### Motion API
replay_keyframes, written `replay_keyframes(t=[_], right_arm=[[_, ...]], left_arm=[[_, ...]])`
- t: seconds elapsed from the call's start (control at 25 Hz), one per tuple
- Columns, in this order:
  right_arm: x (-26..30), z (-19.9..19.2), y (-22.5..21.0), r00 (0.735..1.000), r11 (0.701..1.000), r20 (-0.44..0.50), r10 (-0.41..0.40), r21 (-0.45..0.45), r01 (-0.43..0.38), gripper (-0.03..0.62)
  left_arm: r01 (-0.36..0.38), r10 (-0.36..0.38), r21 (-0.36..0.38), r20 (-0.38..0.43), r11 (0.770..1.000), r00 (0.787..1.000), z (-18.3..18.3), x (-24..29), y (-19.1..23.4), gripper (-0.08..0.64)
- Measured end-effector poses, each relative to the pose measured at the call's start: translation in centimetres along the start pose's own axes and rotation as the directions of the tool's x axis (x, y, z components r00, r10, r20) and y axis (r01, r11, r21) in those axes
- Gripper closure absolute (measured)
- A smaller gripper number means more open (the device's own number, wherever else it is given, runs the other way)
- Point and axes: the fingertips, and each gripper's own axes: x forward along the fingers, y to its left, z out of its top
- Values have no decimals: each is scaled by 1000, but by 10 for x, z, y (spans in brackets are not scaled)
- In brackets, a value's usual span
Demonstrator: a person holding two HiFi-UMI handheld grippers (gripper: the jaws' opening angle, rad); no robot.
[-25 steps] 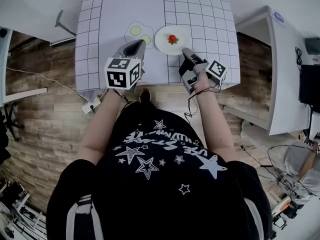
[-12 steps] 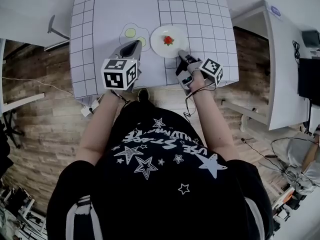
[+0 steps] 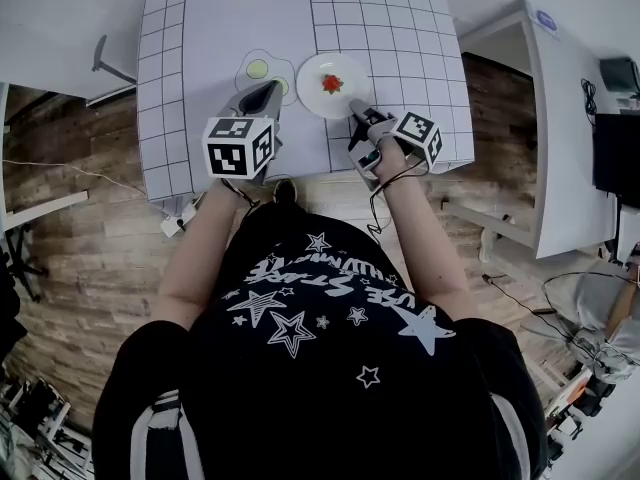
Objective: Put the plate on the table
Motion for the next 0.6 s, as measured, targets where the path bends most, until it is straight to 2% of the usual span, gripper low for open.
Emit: replay_keyframes(t=[0.36, 0.6], right_arm=[[-5, 4, 0, 998, 997, 21, -60, -38, 61, 478], [-20, 15, 5, 996, 998, 81, -35, -42, 39, 479]], left_arm=[[-3, 3, -1, 11, 1000, 1000, 2, 0, -1, 551], [-8, 7, 5, 24, 1000, 1000, 3, -4, -12, 551]])
